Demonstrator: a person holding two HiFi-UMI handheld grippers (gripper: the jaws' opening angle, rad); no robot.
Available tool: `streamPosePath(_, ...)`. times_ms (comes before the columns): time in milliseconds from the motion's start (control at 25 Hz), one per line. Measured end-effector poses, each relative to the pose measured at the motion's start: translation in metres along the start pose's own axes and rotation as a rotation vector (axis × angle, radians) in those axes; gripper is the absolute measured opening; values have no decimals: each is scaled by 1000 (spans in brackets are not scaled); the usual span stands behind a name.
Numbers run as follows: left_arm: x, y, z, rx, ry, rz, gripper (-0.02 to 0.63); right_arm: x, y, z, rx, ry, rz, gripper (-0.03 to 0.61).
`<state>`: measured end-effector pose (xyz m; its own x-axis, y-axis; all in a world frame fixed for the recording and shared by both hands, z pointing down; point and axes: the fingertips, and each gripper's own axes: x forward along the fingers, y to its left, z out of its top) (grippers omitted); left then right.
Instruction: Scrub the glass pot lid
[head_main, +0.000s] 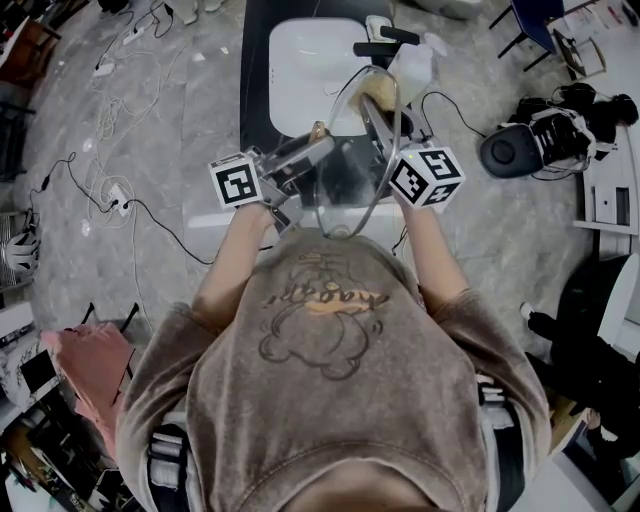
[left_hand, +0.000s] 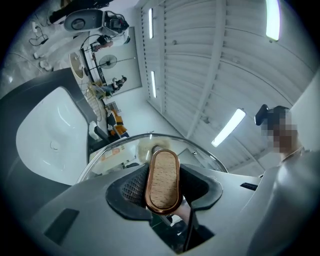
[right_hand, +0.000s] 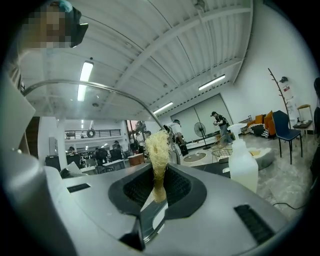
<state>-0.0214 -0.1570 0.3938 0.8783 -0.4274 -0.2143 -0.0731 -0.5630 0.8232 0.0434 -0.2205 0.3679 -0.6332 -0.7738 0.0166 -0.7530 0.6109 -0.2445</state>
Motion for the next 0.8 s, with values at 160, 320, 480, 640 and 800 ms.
streamPosePath(160,2,-4,1,-11,0,-20,183,10,-7,-9,-7,22,-4,43)
streamPosePath(320,5,-10,3,-21,-6,-37,183,18,-12,-24,-9,58,-13,43)
streamPosePath(480,4,-9,4,-59,-25,-36,183,25,-14,-46,-9,97,-1,43)
streamPosePath(640,2,-9,9,-106,-63,-48,183,32,-10,-56,-34,120,15,43)
streamPosePath(800,0,-9,15,-119,-93,-54,183,34,-3,-83,-24,188,49,43)
